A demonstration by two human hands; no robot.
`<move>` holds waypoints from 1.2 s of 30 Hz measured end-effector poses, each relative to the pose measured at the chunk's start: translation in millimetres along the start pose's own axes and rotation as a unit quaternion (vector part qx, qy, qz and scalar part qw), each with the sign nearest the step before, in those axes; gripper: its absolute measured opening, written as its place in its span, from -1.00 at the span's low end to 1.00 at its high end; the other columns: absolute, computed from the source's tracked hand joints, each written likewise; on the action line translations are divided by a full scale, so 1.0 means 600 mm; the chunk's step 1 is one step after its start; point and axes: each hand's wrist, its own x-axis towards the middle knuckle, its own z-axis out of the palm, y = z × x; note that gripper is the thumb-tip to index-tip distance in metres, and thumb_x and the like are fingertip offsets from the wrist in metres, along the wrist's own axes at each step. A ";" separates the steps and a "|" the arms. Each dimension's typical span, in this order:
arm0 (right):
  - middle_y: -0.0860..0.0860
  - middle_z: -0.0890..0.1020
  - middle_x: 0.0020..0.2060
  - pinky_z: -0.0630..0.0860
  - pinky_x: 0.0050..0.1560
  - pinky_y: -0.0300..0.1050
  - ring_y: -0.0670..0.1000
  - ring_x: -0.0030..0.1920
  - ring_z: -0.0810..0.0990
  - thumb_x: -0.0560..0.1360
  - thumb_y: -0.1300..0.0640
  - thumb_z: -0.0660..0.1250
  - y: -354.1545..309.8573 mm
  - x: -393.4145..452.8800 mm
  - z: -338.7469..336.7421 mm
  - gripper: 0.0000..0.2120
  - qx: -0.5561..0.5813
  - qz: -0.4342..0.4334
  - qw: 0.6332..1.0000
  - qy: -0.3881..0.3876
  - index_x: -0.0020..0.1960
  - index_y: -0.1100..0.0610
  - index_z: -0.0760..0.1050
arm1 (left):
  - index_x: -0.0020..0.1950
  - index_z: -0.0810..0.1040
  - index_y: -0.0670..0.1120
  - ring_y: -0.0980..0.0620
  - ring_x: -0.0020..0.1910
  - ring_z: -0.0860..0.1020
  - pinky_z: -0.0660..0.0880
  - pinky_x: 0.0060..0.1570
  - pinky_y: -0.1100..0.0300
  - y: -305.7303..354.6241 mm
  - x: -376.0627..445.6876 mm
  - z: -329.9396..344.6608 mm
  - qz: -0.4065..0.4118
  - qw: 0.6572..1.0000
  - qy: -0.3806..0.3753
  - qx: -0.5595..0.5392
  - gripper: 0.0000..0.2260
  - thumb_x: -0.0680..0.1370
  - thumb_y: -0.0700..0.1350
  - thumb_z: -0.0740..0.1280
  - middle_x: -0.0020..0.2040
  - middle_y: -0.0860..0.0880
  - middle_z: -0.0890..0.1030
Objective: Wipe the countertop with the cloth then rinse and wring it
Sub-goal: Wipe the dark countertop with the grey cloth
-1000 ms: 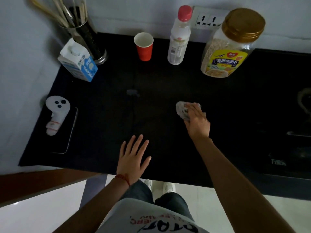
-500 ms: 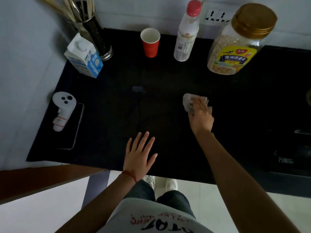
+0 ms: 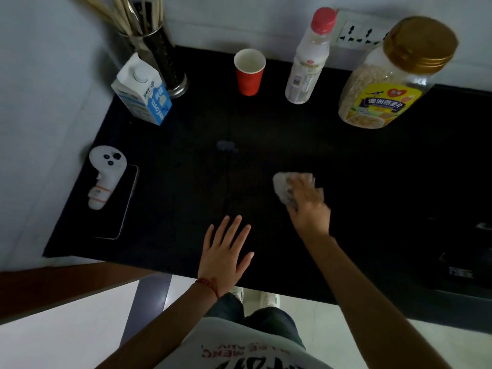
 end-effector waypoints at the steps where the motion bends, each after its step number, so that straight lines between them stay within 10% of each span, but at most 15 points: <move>1: 0.12 0.47 0.33 0.49 0.19 0.09 0.13 0.36 0.41 0.36 0.30 0.40 0.001 -0.021 0.006 -0.46 -0.001 -0.043 0.999 -0.004 0.32 0.18 0.40 | 0.37 0.31 0.04 -0.04 0.41 0.19 0.09 0.39 -0.05 0.000 0.001 0.000 0.000 1.000 -0.001 -0.001 -0.51 0.48 0.18 0.11 0.40 -0.05 0.43; 9: 0.01 0.28 0.46 0.24 0.42 0.07 0.01 0.48 0.18 0.48 0.24 0.28 -0.023 0.106 0.000 -0.49 -0.018 0.029 0.999 -0.005 0.40 0.10 0.28 | 0.36 0.32 0.04 -0.04 0.41 0.19 0.10 0.36 -0.04 0.003 0.000 0.002 -0.001 1.000 0.009 -0.013 -0.52 0.49 0.18 0.11 0.40 -0.06 0.42; 16: 0.02 0.59 0.22 0.35 0.22 -0.06 0.03 0.29 0.49 0.22 0.24 0.52 -0.046 -0.016 0.053 -0.45 -0.043 -0.168 0.984 -0.039 0.20 0.15 0.52 | 0.35 0.32 -0.01 -0.06 0.41 0.17 0.12 0.41 -0.04 -0.061 0.021 -0.027 -0.098 0.991 0.075 -0.051 -0.53 0.48 0.13 0.10 0.40 -0.13 0.41; 22: 0.09 0.53 0.28 0.41 0.28 0.23 0.10 0.35 0.42 0.31 0.31 0.43 -0.101 0.095 0.058 -0.51 -0.023 -0.194 0.980 -0.047 0.23 0.22 0.49 | 0.33 0.42 -0.08 -0.22 0.37 0.39 0.32 0.28 -0.23 -0.155 0.049 -0.043 -0.194 0.980 0.038 -0.031 -0.51 0.49 0.11 0.07 0.38 -0.18 0.43; 30: 0.04 0.36 0.42 0.35 0.31 -0.09 0.00 0.44 0.29 0.41 0.24 0.37 -0.146 0.113 0.079 -0.44 -0.001 -0.165 0.984 -0.065 0.38 0.11 0.33 | 0.38 0.34 -0.03 -0.16 0.40 0.34 0.28 0.34 -0.15 -0.166 0.045 -0.036 -0.188 0.981 0.028 -0.024 -0.51 0.55 0.17 -0.01 0.42 -0.13 0.39; 36: 0.08 0.40 0.39 0.39 0.31 0.22 0.11 0.38 0.36 0.41 0.26 0.36 -0.174 0.171 0.072 -0.49 0.003 -0.162 0.983 -0.084 0.34 0.13 0.38 | 0.37 0.34 -0.03 -0.14 0.40 0.34 0.28 0.34 -0.14 -0.168 0.046 -0.032 -0.184 0.982 0.041 -0.019 -0.52 0.51 0.13 0.08 0.41 -0.12 0.41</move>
